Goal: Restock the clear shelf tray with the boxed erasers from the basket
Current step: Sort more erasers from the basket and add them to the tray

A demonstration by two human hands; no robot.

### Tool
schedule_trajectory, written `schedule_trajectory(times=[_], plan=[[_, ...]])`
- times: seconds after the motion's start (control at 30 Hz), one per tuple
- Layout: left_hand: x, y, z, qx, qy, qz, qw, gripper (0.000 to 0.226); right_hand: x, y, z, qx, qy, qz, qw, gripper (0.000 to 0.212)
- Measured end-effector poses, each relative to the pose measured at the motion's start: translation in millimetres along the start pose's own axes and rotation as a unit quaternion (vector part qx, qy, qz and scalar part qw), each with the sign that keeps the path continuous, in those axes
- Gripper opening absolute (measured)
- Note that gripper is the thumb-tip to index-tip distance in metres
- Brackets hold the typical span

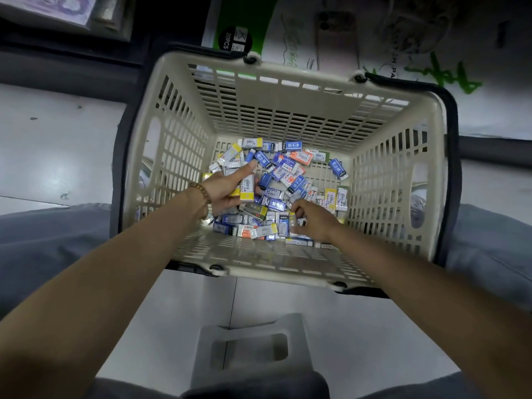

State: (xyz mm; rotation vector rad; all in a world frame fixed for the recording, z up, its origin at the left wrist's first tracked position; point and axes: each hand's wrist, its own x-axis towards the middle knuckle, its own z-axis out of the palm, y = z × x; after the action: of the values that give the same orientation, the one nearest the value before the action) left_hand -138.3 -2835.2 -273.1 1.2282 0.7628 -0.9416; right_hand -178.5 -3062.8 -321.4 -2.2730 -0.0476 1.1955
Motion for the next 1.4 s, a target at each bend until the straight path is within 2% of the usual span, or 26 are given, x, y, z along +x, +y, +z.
schedule_trajectory(times=[0.1, 0.17, 0.27, 0.37, 0.4, 0.43, 0.57, 0.63, 0.7, 0.77, 0.87, 0.93, 1.0, 1.03, 1.1, 1.13, 1.2, 1.27, 1.4], plan=[[2, -3, -2, 0.036, 0.022, -0.018, 0.999, 0.109, 0, 0, 8, -0.006, 0.033, 0.004, 0.999, 0.056], [1, -5, -4, 0.035, 0.012, -0.019, 0.999, 0.111, 1, 1, 9, -0.019, 0.054, 0.011, 0.998, 0.061], [-1, -5, -8, 0.039, -0.017, -0.032, 0.999, 0.089, 5, 2, 6, 0.061, 0.076, 0.014, 0.995, 0.037], [-4, -4, -14, 0.030, -0.053, -0.032, 0.998, 0.033, 3, -4, -3, 0.150, 0.090, 0.014, 0.984, 0.019], [-6, -2, -14, 0.013, -0.058, -0.032, 0.998, 0.027, 2, -7, -10, 0.182, 0.100, 0.015, 0.978, 0.018], [-7, -1, -15, -0.007, -0.053, -0.031, 0.998, 0.034, 1, -12, -18, 0.222, 0.109, 0.016, 0.969, 0.020], [-11, 4, -11, -0.024, -0.032, -0.020, 0.999, 0.099, -7, -52, -54, 0.438, 0.088, -0.026, 0.894, 0.026], [-17, 7, -6, -0.011, -0.041, 0.001, 0.999, 0.108, -9, -75, -60, 0.507, 0.065, -0.053, 0.858, 0.016], [-23, 11, -3, -0.033, -0.053, 0.045, 0.997, 0.098, -15, -94, -64, 0.541, 0.060, -0.078, 0.835, 0.013], [-32, 21, -2, -0.077, -0.043, 0.078, 0.993, 0.077, -25, -107, -67, 0.546, 0.061, -0.108, 0.828, 0.022], [-53, 42, -3, -0.118, -0.076, 0.122, 0.983, 0.023, -45, -122, -80, 0.563, 0.062, -0.136, 0.813, 0.031], [-70, 56, -4, -0.135, -0.103, 0.152, 0.974, 0.024, -60, -133, -92, 0.624, 0.059, -0.141, 0.766, 0.024], [-89, 69, 0, -0.139, -0.106, 0.181, 0.968, 0.046, -77, -147, -104, 0.662, 0.070, -0.146, 0.732, 0.015], [-99, 75, 5, -0.139, -0.097, 0.198, 0.966, 0.065, -85, -154, -109, 0.655, 0.082, -0.154, 0.735, 0.010], [-119, 85, 15, -0.126, -0.074, 0.239, 0.960, 0.097, -102, -169, -113, 0.584, 0.120, -0.169, 0.785, 0.008], [-128, 90, 20, -0.111, -0.067, 0.268, 0.955, 0.098, -109, -176, -114, 0.532, 0.144, -0.175, 0.816, 0.007], [-144, 101, 27, -0.077, -0.055, 0.320, 0.943, 0.070, -124, -190, -117, 0.455, 0.187, -0.186, 0.850, 0.005], [-164, 113, 31, -0.048, -0.042, 0.346, 0.936, 0.049, -139, -203, -125, 0.402, 0.224, -0.215, 0.861, 0.011], [-200, 135, 31, 0.035, -0.030, 0.369, 0.928, 0.049, -163, -226, -153, 0.346, 0.241, -0.271, 0.865, 0.008]])
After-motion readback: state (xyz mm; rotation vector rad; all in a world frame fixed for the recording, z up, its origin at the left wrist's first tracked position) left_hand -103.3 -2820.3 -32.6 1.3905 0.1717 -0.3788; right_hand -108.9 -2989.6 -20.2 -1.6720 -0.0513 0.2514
